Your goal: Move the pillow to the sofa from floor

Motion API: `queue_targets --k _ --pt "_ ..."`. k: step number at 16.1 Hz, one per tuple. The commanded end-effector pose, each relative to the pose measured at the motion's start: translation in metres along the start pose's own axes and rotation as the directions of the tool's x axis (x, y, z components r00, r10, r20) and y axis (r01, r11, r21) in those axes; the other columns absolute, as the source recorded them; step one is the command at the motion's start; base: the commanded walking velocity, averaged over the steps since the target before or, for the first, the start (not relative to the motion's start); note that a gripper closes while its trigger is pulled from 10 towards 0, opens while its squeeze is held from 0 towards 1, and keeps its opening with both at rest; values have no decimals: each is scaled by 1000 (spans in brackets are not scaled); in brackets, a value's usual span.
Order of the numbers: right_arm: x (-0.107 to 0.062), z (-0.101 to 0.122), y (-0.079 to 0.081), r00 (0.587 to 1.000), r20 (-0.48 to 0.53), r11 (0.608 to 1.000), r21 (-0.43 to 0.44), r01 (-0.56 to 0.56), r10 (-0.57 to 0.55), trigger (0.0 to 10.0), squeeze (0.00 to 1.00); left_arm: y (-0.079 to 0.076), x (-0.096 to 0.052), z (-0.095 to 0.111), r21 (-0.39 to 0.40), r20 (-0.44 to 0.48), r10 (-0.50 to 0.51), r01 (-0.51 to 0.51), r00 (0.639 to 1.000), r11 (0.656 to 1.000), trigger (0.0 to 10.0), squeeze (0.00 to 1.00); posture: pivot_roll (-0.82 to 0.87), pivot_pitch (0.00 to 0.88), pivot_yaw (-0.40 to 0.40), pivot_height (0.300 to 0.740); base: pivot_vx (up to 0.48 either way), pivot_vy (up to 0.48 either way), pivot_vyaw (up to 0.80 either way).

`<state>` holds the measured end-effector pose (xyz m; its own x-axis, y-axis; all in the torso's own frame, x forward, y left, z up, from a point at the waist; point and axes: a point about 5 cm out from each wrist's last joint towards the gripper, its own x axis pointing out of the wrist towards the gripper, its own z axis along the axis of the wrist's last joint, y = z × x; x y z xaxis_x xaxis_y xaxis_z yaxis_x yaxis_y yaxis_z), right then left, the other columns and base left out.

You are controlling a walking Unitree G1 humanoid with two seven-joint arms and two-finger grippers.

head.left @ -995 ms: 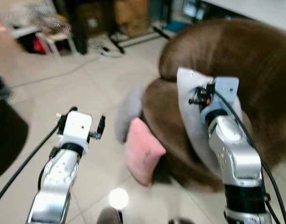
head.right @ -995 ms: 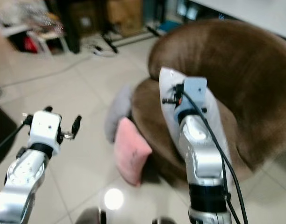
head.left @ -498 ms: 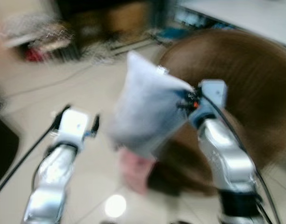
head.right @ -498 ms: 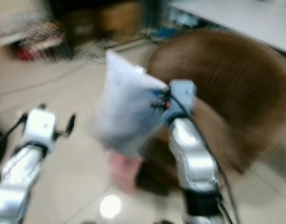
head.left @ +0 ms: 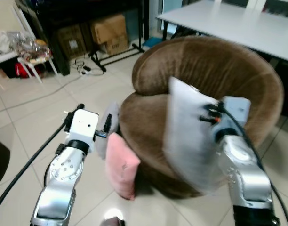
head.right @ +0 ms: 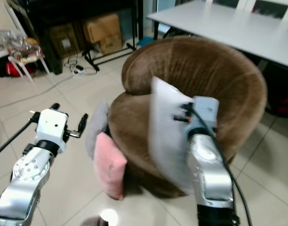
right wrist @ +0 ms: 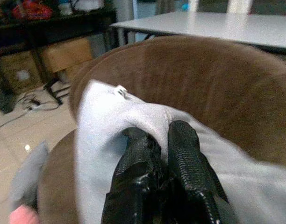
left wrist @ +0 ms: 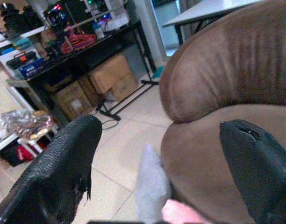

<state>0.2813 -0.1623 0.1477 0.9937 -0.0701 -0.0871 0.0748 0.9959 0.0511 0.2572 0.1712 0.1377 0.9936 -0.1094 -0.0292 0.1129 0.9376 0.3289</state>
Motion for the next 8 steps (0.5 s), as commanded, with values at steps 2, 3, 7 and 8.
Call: queue_targets --k 2,3,7,8 --pt "0 25 20 989 116 996 1 -90 90 10000 0 7 1 2 0 18 25 -25 1000 1000 10000 75 -43 0 31 740 0 0 0" --pt "0 25 23 987 119 994 -1 -108 108 10000 0 7 1 2 -16 11 20 -20 1000 1000 10000 90 -39 0 26 740 0 0 0" --pt "2 25 33 978 113 985 2 -174 173 10000 0 9 -4 2 -74 14 32 -31 999 997 10000 106 -15 0 4 740 135 0 0" --pt "2 26 35 976 114 983 1 -185 184 10000 0 11 -4 2 -64 13 33 -32 999 997 10000 106 -15 0 4 740 289 0 0"
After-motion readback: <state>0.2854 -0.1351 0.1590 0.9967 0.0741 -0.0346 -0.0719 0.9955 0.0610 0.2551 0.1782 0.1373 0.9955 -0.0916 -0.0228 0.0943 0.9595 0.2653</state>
